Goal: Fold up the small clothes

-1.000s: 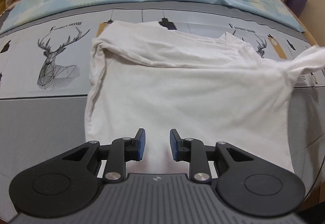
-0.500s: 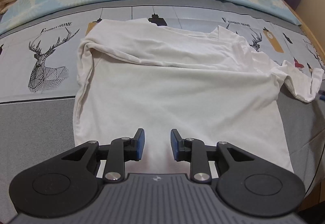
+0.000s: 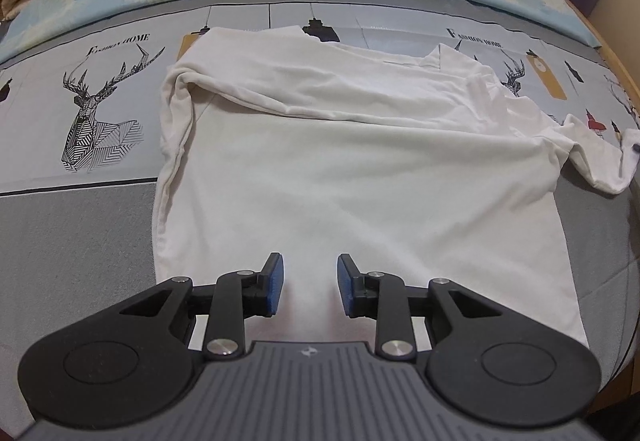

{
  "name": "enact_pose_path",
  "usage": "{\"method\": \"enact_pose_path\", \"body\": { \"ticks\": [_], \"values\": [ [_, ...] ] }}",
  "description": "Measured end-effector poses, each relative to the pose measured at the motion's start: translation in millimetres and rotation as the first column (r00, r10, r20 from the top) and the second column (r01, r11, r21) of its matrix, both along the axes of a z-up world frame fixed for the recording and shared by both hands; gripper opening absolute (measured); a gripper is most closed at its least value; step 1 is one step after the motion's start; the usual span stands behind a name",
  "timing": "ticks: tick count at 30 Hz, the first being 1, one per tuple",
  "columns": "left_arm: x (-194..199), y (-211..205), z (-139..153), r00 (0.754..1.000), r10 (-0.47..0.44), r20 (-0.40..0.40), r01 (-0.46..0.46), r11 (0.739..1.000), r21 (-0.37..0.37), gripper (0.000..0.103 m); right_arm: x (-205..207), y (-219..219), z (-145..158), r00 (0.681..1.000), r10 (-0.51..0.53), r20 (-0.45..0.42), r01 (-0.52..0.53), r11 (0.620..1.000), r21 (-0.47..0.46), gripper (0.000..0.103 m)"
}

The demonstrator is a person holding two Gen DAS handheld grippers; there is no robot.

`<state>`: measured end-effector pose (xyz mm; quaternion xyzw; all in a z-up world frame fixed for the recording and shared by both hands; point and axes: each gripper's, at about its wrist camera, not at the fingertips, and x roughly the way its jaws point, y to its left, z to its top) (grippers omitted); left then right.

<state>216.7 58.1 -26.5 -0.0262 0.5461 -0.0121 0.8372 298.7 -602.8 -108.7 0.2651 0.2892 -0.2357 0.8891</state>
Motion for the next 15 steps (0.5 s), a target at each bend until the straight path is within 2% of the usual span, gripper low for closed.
{"method": "enact_pose_path", "body": {
  "ticks": [2, 3, 5, 6, 7, 8, 9, 11, 13, 14, 15],
  "values": [
    [1.0, -1.3, -0.4, 1.000, -0.002, -0.001, 0.002, 1.000, 0.002, 0.033, -9.0, -1.2, 21.2, 0.995, -0.005, 0.103, 0.008, 1.000, -0.030, 0.003],
    [1.6, -1.9, -0.4, 1.000, -0.003, 0.000, 0.003, 1.000, 0.003, 0.033, -15.2, -1.4, 34.8, 0.982, -0.006, 0.188, 0.015, 0.999, -0.046, 0.003],
    [2.8, -1.8, -0.2, 1.000, -0.002, 0.002, 0.002, 1.000, 0.002, 0.033, -33.7, -2.8, 59.7, 0.926, -0.013, 0.377, 0.044, 0.996, -0.072, 0.003],
    [2.8, -2.2, -0.1, 1.000, -0.002, 0.003, 0.002, 1.000, 0.002, 0.033, -41.3, -3.9, 67.1, 0.898, -0.016, 0.440, 0.066, 0.993, -0.098, 0.003],
    [3.0, -2.4, -0.3, 1.000, -0.001, 0.003, 0.001, 1.000, 0.002, 0.033, -46.9, -8.0, 68.0, 0.884, -0.039, 0.466, 0.101, 0.989, -0.110, 0.003],
    [2.8, -2.4, -0.6, 1.000, -0.002, 0.001, 0.002, 1.000, 0.002, 0.033, -50.0, -15.4, 61.6, 0.885, -0.079, 0.458, 0.132, 0.988, -0.085, 0.003],
    [2.4, -2.5, -0.7, 1.000, -0.003, 0.000, 0.003, 1.000, 0.001, 0.033, -49.7, -23.7, 51.3, 0.900, -0.125, 0.419, 0.163, 0.985, -0.058, 0.003],
    [1.6, -2.0, -0.9, 1.000, -0.008, -0.001, 0.008, 1.000, 0.001, 0.033, -42.4, -41.4, 16.4, 0.954, -0.213, 0.211, 0.223, 0.974, -0.026, 0.003],
    [0.3, 0.2, -0.5, 1.000, -0.007, 0.000, 0.007, 1.000, 0.000, 0.033, -44.1, -59.7, -24.8, 0.961, -0.276, 0.015, 0.275, 0.959, 0.064, 0.003],
    [0.6, 1.7, -0.5, 1.000, -0.004, 0.000, 0.004, 1.000, -0.001, 0.033, -49.0, -64.8, -36.7, 0.960, -0.281, -0.009, 0.281, 0.955, 0.091, 0.002],
    [0.5, 3.0, 0.0, 1.000, -0.001, 0.001, 0.001, 1.000, -0.003, 0.033, -51.9, -64.3, -34.7, 0.962, -0.272, 0.019, 0.270, 0.961, 0.065, 0.003]
  ]
}}
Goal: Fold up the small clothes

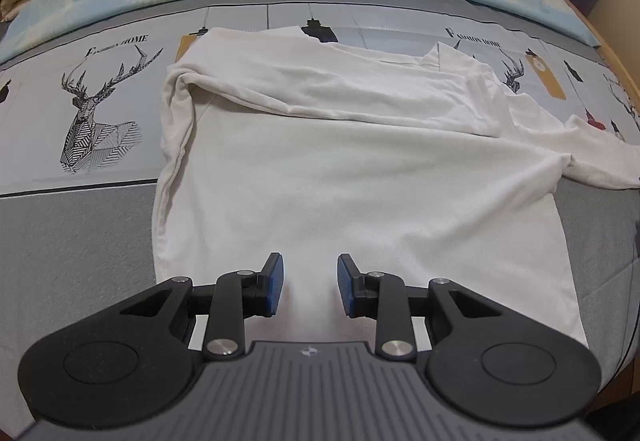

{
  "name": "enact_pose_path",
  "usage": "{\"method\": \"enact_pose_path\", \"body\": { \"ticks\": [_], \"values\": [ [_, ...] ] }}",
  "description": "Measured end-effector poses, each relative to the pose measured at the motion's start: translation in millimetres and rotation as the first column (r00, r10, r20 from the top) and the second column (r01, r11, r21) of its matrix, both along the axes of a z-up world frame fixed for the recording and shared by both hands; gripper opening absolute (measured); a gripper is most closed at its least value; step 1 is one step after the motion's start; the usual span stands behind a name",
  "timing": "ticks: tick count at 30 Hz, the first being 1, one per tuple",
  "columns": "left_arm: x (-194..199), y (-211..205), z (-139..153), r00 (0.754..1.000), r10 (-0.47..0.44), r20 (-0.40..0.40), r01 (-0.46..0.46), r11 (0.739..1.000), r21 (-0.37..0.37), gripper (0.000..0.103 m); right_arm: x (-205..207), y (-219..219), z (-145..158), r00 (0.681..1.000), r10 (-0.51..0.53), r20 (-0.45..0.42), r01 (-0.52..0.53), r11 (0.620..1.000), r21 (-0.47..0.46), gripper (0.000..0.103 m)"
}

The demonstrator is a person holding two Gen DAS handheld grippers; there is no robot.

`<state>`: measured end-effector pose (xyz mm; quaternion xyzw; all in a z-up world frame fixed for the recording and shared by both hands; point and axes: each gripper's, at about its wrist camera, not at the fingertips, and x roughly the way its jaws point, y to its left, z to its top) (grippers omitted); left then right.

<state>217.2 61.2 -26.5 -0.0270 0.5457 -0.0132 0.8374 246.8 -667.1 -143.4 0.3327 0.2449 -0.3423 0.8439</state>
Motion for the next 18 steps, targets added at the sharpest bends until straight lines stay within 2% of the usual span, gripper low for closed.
{"method": "enact_pose_path", "body": {
  "ticks": [1, 4, 5, 8, 9, 10, 11, 13, 16, 18],
  "values": [
    [0.0, 1.2, 0.6, 1.000, 0.003, 0.002, -0.003, 1.000, -0.002, 0.033, 3.8, 2.1, 6.1, 0.999, 0.013, -0.034, -0.014, 0.999, -0.047, 0.003],
    [-0.3, 2.6, 1.8, 1.000, 0.002, 0.004, -0.002, 1.000, -0.005, 0.033, -1.7, 2.3, 23.7, 0.999, -0.019, 0.040, 0.023, 0.994, -0.105, 0.003],
    [-0.7, 2.7, 2.2, 1.000, -0.001, 0.005, 0.001, 1.000, -0.006, 0.033, -0.5, 0.0, 24.0, 0.999, -0.029, 0.019, 0.031, 0.994, -0.105, 0.003],
    [-2.4, 7.1, 3.3, 1.000, -0.003, 0.006, 0.003, 1.000, -0.013, 0.033, 7.3, -5.8, 9.9, 0.991, -0.051, -0.121, 0.048, 0.998, -0.030, 0.006],
    [-3.1, 10.1, 4.4, 1.000, 0.002, 0.007, -0.002, 1.000, -0.018, 0.033, 9.3, -0.4, 9.3, 0.989, -0.041, -0.139, 0.033, 0.998, -0.056, 0.006],
    [-3.5, 12.5, 5.6, 1.000, 0.007, 0.010, -0.007, 1.000, -0.023, 0.033, 14.3, 8.2, 13.7, 0.982, -0.006, -0.188, -0.014, 0.995, -0.102, 0.011],
    [-4.2, 16.3, 7.3, 1.000, 0.014, 0.014, -0.014, 0.999, -0.030, 0.033, 21.6, 20.3, 19.1, 0.965, 0.044, -0.259, -0.085, 0.985, -0.152, 0.023],
    [-6.1, 22.9, 10.8, 0.999, 0.025, 0.022, -0.024, 0.999, -0.039, 0.033, 24.2, 42.1, 32.2, 0.946, 0.055, -0.321, -0.130, 0.968, -0.216, 0.027],
    [-11.7, 34.4, 16.3, 0.999, 0.042, 0.029, -0.040, 0.998, -0.055, 0.033, 12.9, 67.4, 62.8, 0.961, 0.082, -0.264, -0.143, 0.965, -0.220, 0.027],
    [-17.0, 43.7, 19.1, 0.998, 0.055, 0.035, -0.052, 0.997, -0.063, 0.033, 8.5, 92.6, 77.7, 0.950, 0.208, -0.233, -0.252, 0.951, -0.177, 0.027]
  ]
}}
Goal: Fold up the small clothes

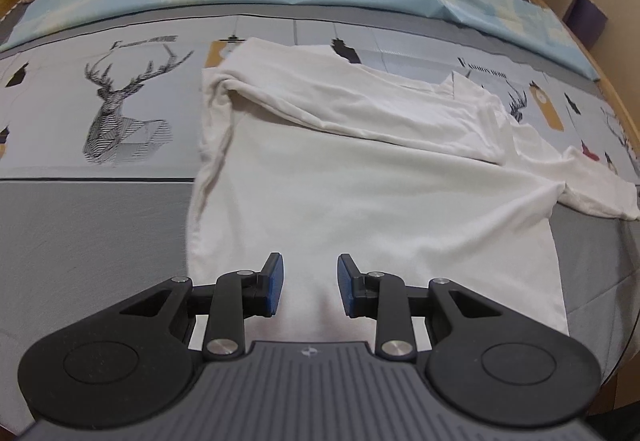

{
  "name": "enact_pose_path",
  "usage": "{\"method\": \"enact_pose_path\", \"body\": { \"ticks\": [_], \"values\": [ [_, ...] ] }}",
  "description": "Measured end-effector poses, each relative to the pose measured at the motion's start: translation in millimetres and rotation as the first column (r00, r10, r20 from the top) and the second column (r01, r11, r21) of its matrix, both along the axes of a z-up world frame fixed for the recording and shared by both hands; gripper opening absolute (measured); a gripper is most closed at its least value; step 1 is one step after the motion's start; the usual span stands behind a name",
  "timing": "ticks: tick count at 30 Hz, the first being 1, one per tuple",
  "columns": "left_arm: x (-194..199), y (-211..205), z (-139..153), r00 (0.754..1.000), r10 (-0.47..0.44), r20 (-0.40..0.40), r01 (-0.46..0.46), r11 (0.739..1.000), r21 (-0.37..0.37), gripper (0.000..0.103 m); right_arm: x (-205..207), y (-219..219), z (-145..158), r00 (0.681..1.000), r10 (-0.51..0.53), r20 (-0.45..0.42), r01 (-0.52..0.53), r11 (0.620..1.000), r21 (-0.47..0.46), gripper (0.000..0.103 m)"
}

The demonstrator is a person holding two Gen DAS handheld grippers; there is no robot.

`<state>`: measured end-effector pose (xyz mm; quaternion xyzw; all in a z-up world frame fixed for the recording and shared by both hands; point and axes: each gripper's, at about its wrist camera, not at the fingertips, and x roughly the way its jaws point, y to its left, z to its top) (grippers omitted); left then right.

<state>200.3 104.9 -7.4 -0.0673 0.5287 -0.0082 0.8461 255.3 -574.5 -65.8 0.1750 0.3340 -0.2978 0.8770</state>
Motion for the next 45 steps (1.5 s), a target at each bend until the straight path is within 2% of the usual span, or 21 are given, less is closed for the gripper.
{"method": "enact_pose_path", "body": {
  "ticks": [2, 4, 7, 11, 13, 15, 16, 18, 20, 24, 26, 27, 28, 30, 31, 35, 37, 39, 40, 42, 45],
  "values": [
    [-7.8, 12.9, 1.1, 1.000, 0.020, -0.002, -0.020, 1.000, -0.013, 0.033, -5.8, 34.8, 12.2, 0.986, 0.166, 0.009, -0.166, 0.985, 0.053, 0.027],
    [-17.6, 25.4, 1.3, 0.999, 0.036, -0.006, -0.036, 0.999, -0.026, 0.033, -13.2, 68.1, 23.3, 0.950, 0.313, -0.004, -0.312, 0.945, 0.095, 0.027],
    [-36.9, 46.5, -0.8, 0.998, 0.053, -0.019, -0.054, 0.997, -0.049, 0.033, -36.1, 118.9, 40.5, 0.857, 0.514, -0.025, -0.502, 0.846, 0.179, 0.027],
    [-67.4, 78.0, -9.3, 0.996, 0.072, -0.054, -0.076, 0.995, -0.067, 0.033, -78.9, 173.6, 61.2, 0.722, 0.685, -0.093, -0.661, 0.723, 0.198, 0.029],
    [-83.1, 94.7, -16.4, 0.993, 0.081, -0.083, -0.087, 0.994, -0.073, 0.033, -101.9, 197.1, 59.9, 0.674, 0.725, -0.140, -0.696, 0.687, 0.207, 0.034],
    [-97.0, 108.7, -25.3, 0.990, 0.079, -0.118, -0.088, 0.993, -0.081, 0.033, -122.9, 209.0, 49.8, 0.652, 0.741, -0.158, -0.702, 0.670, 0.244, 0.038],
    [-103.6, 114.5, -30.8, 0.987, 0.073, -0.140, -0.086, 0.992, -0.088, 0.033, -132.7, 212.7, 38.2, 0.643, 0.747, -0.169, -0.694, 0.662, 0.282, 0.038],
    [-115.2, 121.3, -42.2, 0.981, 0.046, -0.186, -0.065, 0.993, -0.096, 0.033, -143.8, 223.7, 9.9, 0.600, 0.754, -0.268, -0.652, 0.655, 0.382, 0.038],
    [-122.8, 121.4, -50.9, 0.976, 0.005, -0.216, -0.025, 0.996, -0.089, 0.033, -145.9, 235.9, -7.4, 0.578, 0.748, -0.327, -0.650, 0.664, 0.370, 0.038],
    [-134.0, 112.8, -63.8, 0.963, -0.079, -0.257, 0.061, 0.995, -0.076, 0.033, -143.2, 248.6, -29.2, 0.514, 0.747, -0.423, -0.675, 0.656, 0.338, 0.037],
    [-137.0, 107.0, -69.4, 0.954, -0.114, -0.277, 0.098, 0.993, -0.069, 0.033, -145.7, 247.8, -32.0, 0.503, 0.749, -0.430, -0.679, 0.651, 0.340, 0.036],
    [-137.8, 104.6, -72.2, 0.949, -0.126, -0.288, 0.111, 0.991, -0.069, 0.033, -145.9, 248.7, -30.7, 0.497, 0.759, -0.420, -0.688, 0.640, 0.342, 0.029],
    [-136.8, 102.9, -74.4, 0.946, -0.130, -0.298, 0.114, 0.991, -0.070, 0.033, -146.7, 249.3, -30.5, 0.481, 0.775, -0.409, -0.698, 0.621, 0.357, 0.004],
    [-135.2, 100.2, -78.0, 0.941, -0.127, -0.313, 0.111, 0.991, -0.067, 0.033, -148.1, 249.4, -30.5, 0.464, 0.788, -0.404, -0.709, 0.604, 0.364, 0.003],
    [-134.5, 98.2, -79.1, 0.939, -0.130, -0.318, 0.114, 0.991, -0.067, 0.033, -150.7, 246.8, -31.4, 0.466, 0.789, -0.400, -0.706, 0.604, 0.368, 0.003],
    [-135.9, 79.9, -84.1, 0.918, -0.196, -0.346, 0.186, 0.981, -0.063, 0.032, -149.2, 227.8, -28.4, 0.510, 0.771, -0.382, -0.667, 0.634, 0.391, 0.003],
    [-137.6, 68.6, -85.1, 0.905, -0.242, -0.349, 0.242, 0.969, -0.045, 0.032, -145.7, 221.2, -29.6, 0.519, 0.766, -0.379, -0.656, 0.641, 0.398, 0.002],
    [-137.5, 63.9, -84.9, 0.899, -0.267, -0.347, 0.264, 0.963, -0.056, 0.019, -147.6, 218.2, -29.3, 0.505, 0.768, -0.395, -0.664, 0.638, 0.390, 0.002],
    [-137.4, 63.5, -84.3, 0.898, -0.271, -0.347, 0.266, 0.962, -0.065, 0.006, -148.6, 217.6, -30.7, 0.496, 0.767, -0.407, -0.667, 0.637, 0.387, 0.002],
    [-140.1, 61.3, -80.5, 0.895, -0.291, -0.337, 0.279, 0.956, -0.087, 0.006, -149.8, 219.9, -32.3, 0.483, 0.759, -0.437, -0.670, 0.642, 0.374, 0.002],
    [-147.4, 58.6, -77.3, 0.885, -0.321, -0.336, 0.312, 0.947, -0.083, 0.005, -147.8, 223.2, -31.4, 0.483, 0.745, -0.461, -0.674, 0.652, 0.348, 0.002]
  ]
}}
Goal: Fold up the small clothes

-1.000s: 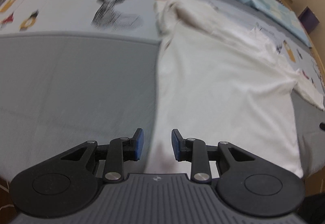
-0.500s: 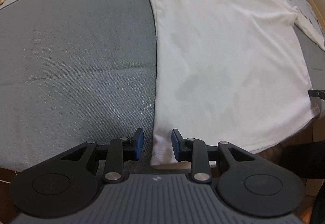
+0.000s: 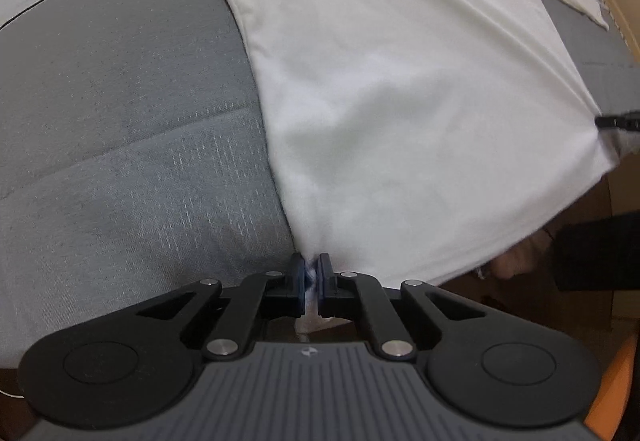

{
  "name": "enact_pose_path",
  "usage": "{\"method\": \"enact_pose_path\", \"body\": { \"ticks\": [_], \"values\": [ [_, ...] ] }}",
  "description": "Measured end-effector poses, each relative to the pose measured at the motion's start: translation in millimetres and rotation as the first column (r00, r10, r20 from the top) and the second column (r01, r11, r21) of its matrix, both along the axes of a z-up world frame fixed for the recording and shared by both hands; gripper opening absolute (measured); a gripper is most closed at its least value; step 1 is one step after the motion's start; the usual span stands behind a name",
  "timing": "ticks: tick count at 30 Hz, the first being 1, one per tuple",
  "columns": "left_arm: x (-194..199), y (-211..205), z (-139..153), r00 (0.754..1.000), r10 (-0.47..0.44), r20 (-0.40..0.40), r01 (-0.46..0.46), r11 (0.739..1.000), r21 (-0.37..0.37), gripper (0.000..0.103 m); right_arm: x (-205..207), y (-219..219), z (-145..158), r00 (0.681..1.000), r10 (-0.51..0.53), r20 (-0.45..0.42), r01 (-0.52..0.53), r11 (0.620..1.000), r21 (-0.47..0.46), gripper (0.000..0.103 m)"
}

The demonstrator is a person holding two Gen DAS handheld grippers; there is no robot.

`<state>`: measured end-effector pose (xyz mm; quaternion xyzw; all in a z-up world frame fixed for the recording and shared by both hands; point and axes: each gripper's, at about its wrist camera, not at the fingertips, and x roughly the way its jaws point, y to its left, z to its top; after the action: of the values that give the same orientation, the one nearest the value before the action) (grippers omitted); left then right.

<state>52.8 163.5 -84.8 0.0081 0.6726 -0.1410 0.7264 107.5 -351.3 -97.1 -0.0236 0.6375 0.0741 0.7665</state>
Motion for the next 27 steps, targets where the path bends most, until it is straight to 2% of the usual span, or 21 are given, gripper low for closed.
{"method": "enact_pose_path", "body": {
  "ticks": [4, 6, 10, 12, 15, 17, 19, 20, 21, 23, 25, 26, 27],
  "values": [
    [-9.2, 3.6, -2.6, 0.999, -0.013, -0.036, 0.014, 0.999, 0.041, 0.006, -1.9, 9.9, 0.4, 0.999, 0.032, 0.000, -0.032, 0.999, -0.029, 0.002],
    [-14.4, -0.4, -5.1, 0.997, -0.060, -0.046, 0.064, 0.994, 0.091, 0.005, -7.6, 16.5, 2.8, 0.996, 0.085, -0.008, -0.085, 0.996, 0.003, 0.003],
    [-17.5, -5.3, -1.5, 0.994, -0.096, -0.043, 0.100, 0.990, 0.098, 0.007, -9.6, 27.7, -0.2, 0.990, 0.142, -0.008, -0.142, 0.990, -0.008, 0.004],
    [-16.2, -10.5, 4.1, 0.996, -0.090, -0.014, 0.091, 0.992, 0.092, 0.008, -8.4, 26.5, -0.6, 0.990, 0.137, -0.015, -0.137, 0.991, -0.001, 0.004],
    [-7.8, -7.8, 23.3, 0.995, -0.057, 0.081, 0.054, 0.997, 0.049, 0.009, -5.6, 25.7, -0.6, 0.993, 0.119, -0.023, -0.120, 0.993, -0.010, 0.004],
    [0.7, -4.0, 34.9, 0.993, -0.009, 0.121, 0.011, 1.000, -0.022, 0.015, -5.3, 27.4, 3.5, 0.995, 0.103, -0.006, -0.103, 0.994, -0.025, 0.004],
    [5.5, -10.1, 37.8, 0.991, 0.009, 0.130, -0.001, 0.998, -0.061, 0.022, -10.1, 29.9, 23.0, 0.993, 0.088, 0.082, -0.087, 0.996, -0.015, 0.006],
    [6.7, -16.8, 36.2, 0.991, -0.003, 0.132, 0.010, 0.999, -0.053, 0.031, -9.6, 33.3, 34.1, 0.986, 0.087, 0.140, -0.092, 0.995, 0.027, 0.008],
    [5.6, -24.4, 32.9, 0.991, -0.022, 0.132, 0.028, 0.999, -0.042, 0.034, -9.7, 36.5, 42.4, 0.979, 0.091, 0.180, -0.105, 0.992, 0.069, 0.011],
    [6.4, -42.1, 26.3, 0.991, -0.072, 0.115, 0.074, 0.997, -0.015, 0.036, -10.4, 46.2, 51.1, 0.966, 0.114, 0.230, -0.144, 0.983, 0.115, 0.028],
    [10.0, -50.4, 16.8, 0.990, -0.102, 0.096, 0.102, 0.995, 0.014, 0.043, -9.1, 57.7, 43.7, 0.966, 0.162, 0.202, -0.181, 0.980, 0.082, 0.033],
    [13.1, -54.1, 12.2, 0.990, -0.111, 0.090, 0.109, 0.994, 0.025, 0.049, -7.9, 63.0, 34.6, 0.970, 0.186, 0.154, -0.195, 0.979, 0.049, 0.035],
    [13.0, -56.6, 10.3, 0.990, -0.115, 0.082, 0.112, 0.993, 0.037, 0.053, -6.4, 66.7, 21.1, 0.976, 0.205, 0.071, -0.206, 0.979, 0.004, 0.037]
  ]
}}
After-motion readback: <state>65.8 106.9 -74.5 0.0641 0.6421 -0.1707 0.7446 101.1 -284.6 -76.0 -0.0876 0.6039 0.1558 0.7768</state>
